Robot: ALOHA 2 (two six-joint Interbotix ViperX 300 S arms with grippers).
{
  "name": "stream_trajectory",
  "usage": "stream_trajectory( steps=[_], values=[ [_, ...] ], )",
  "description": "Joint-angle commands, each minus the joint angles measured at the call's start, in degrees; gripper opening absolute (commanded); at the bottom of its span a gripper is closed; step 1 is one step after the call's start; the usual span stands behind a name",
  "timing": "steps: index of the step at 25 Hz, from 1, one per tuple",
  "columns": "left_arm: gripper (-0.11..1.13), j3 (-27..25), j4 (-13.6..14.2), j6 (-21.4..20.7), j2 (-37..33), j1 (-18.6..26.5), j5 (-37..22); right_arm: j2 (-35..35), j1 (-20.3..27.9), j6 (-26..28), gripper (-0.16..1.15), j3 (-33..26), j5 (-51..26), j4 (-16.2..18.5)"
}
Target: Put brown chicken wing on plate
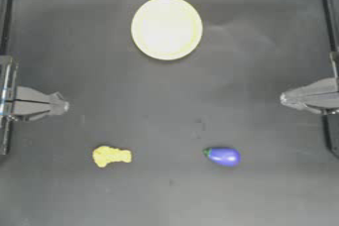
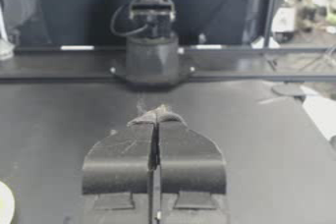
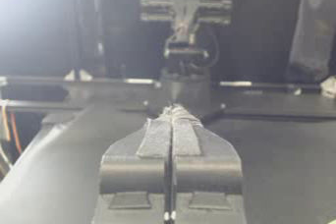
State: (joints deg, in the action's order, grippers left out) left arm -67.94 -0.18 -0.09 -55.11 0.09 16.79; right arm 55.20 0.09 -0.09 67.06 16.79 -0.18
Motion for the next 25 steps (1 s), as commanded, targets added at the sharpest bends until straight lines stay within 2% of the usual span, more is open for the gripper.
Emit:
stream_trajectory(
  steps=[1,8,10,11,13,15,16,17,18,20,21,25],
  values=[
    [0.02,1.49,0.00,-0.44,-0.26,-0.18,-0.26,0.00,0.00,0.26,-0.02,-0.44,0.26,0.09],
    [0.11,1.67,0.00,-0.44,-0.26,0.09,-1.05,0.00,0.09,0.09,0.12,-0.53,-0.09,0.09],
    [0.22,1.76,0.00,-0.53,-0.26,0.26,-1.14,0.00,0.00,-0.18,0.20,-0.53,-0.09,0.62],
    [0.32,1.67,0.00,-0.53,-0.26,0.35,-1.14,0.00,0.09,-0.26,0.27,-0.44,-0.09,0.88],
    [0.62,1.76,0.09,-0.53,-0.26,0.35,-1.05,0.00,0.09,-0.26,0.47,-0.35,-0.26,1.85],
    [0.97,1.85,0.09,-0.53,-0.26,0.26,-1.23,0.00,0.00,-0.26,0.78,-0.35,-0.35,2.90],
    [1.07,1.85,0.09,-0.53,-0.26,0.35,-1.41,0.00,0.00,-0.18,0.95,-0.35,-0.35,2.90],
    [1.11,2.02,0.09,-0.62,-0.26,0.35,-1.85,0.00,0.09,-0.26,1.06,-0.35,-0.35,2.72],
    [1.06,2.02,0.18,-0.62,-0.35,0.35,-2.46,0.00,0.09,-0.26,1.10,-0.35,-0.44,2.90],
    [0.98,2.64,0.18,-0.53,-0.26,0.35,-4.75,0.00,0.26,-0.18,1.02,-0.35,-1.05,2.72],
    [0.98,3.08,0.18,-0.53,-0.26,0.35,-6.33,0.00,0.44,-0.18,0.97,-0.35,-1.32,2.55],
    [1.04,7.73,0.00,-0.18,0.35,0.53,-18.98,0.00,1.23,0.09,0.99,-0.35,-1.93,2.46]
  ],
)
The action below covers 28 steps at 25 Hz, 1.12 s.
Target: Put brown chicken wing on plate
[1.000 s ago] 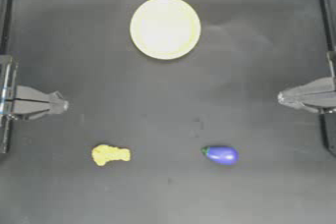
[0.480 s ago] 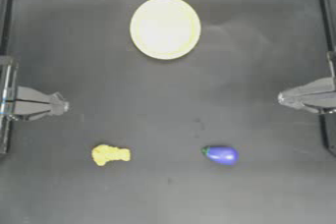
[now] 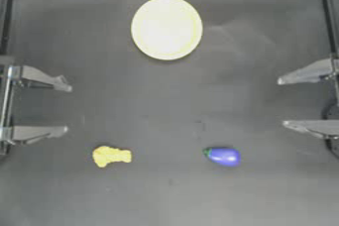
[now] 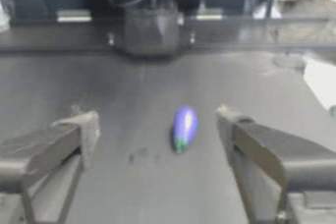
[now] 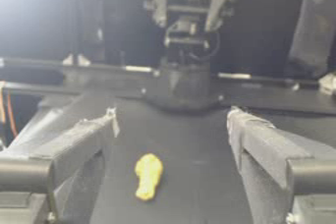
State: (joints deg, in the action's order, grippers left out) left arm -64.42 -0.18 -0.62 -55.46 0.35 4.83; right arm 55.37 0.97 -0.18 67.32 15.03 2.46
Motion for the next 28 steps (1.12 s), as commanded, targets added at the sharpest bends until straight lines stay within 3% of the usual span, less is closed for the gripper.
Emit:
stream_trajectory(
  steps=[1,5,9,14,28],
  values=[
    [1.03,5.63,0.00,0.62,1.32,0.44,-10.63,-0.18,0.44,0.18,0.99,-0.62,-0.35,-0.26],
    [1.03,11.34,0.00,2.72,6.68,2.02,-25.58,-0.18,0.79,0.26,0.99,-0.62,-1.14,-1.14],
    [1.03,15.21,0.35,5.54,14.41,2.46,-34.10,-0.18,0.79,0.26,0.99,-0.62,-1.76,-1.67],
    [1.03,17.75,0.44,6.06,21.53,1.32,-37.09,-0.18,0.88,0.44,0.99,-0.62,-2.46,-1.85],
    [1.03,20.21,-0.53,7.65,35.95,-2.46,-36.74,-0.44,0.88,0.44,0.99,-0.26,-2.81,-2.99]
  ],
)
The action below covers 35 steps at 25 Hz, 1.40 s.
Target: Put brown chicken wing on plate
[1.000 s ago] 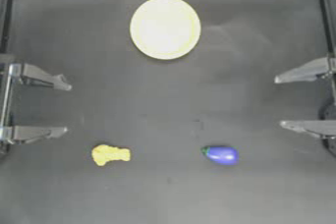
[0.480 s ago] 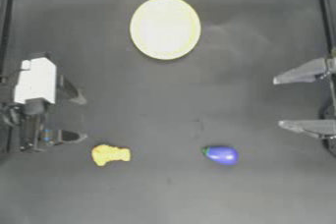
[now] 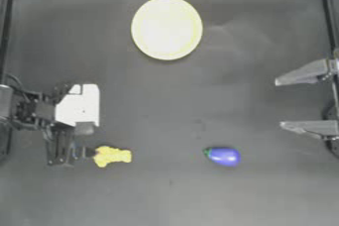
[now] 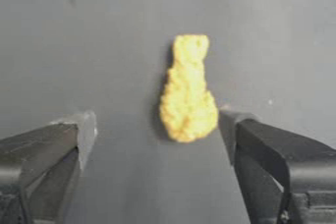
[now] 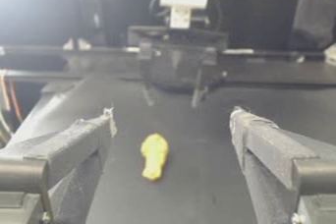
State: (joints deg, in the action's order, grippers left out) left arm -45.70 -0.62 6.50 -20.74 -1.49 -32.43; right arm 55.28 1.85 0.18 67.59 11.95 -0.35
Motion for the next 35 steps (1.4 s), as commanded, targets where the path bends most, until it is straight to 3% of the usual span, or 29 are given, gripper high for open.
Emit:
stream_trajectory(
  steps=[1,16,28,31,35],
  values=[
    [1.03,1.49,-0.09,0.79,2.29,-0.79,0.62,-0.44,-0.09,0.09,0.99,-0.53,0.26,-0.18],
    [1.03,5.27,-0.18,3.96,16.08,-3.96,2.64,-0.44,0.00,0.18,0.99,-0.09,0.44,-0.97],
    [1.01,5.62,-0.70,3.96,21.18,-3.34,2.64,-0.44,-0.09,0.09,0.99,-0.09,0.44,-0.88],
    [0.89,5.71,-1.76,3.96,21.45,-2.99,2.64,-0.53,-0.09,0.09,0.99,-0.09,0.53,-0.88],
    [0.32,5.71,-2.90,3.78,20.83,-2.90,2.46,-0.44,-0.09,0.09,0.99,-0.18,0.53,-0.70]
  ],
)
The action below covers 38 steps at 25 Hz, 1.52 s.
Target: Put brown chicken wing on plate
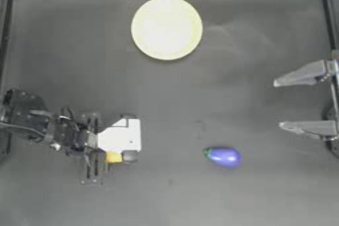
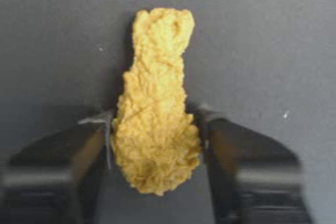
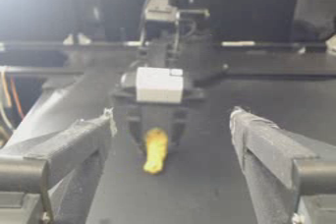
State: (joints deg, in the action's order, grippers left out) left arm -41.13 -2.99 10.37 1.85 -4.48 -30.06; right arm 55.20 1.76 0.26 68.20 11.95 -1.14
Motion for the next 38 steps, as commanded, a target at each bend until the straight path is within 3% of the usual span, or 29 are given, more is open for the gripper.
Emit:
stream_trajectory(
  steps=[1,2,7,10,17,24,33,38],
  values=[
    [0.22,1.23,-0.62,-0.18,-2.11,-0.09,0.00,-0.35,0.00,0.00,0.99,-0.79,0.53,0.09],
    [0.17,1.23,-0.53,-0.18,-2.46,-0.18,0.09,-0.35,0.00,0.00,0.99,-0.70,0.62,-0.09],
    [0.26,1.23,-0.18,-0.09,-7.29,0.09,0.26,-0.35,0.00,0.00,0.99,-0.70,0.62,-0.09],
    [0.26,1.23,1.58,-0.18,-10.99,1.67,0.26,-0.35,0.00,0.00,0.99,-0.70,0.62,-0.09],
    [0.26,5.01,5.01,-2.29,-15.56,10.46,-0.62,-0.35,0.00,0.09,0.99,-0.70,0.62,-0.18],
    [0.26,12.30,5.19,-13.18,-13.10,20.39,-3.78,-0.35,0.00,0.09,0.99,-0.62,0.62,-0.18],
    [0.26,23.20,4.75,-22.24,-3.78,29.97,-6.24,-0.35,0.00,0.18,0.99,0.09,1.41,-0.09],
    [0.26,29.88,1.32,-27.95,2.64,34.72,-6.42,-0.35,0.00,0.18,0.99,0.53,1.76,-0.18]
  ],
)
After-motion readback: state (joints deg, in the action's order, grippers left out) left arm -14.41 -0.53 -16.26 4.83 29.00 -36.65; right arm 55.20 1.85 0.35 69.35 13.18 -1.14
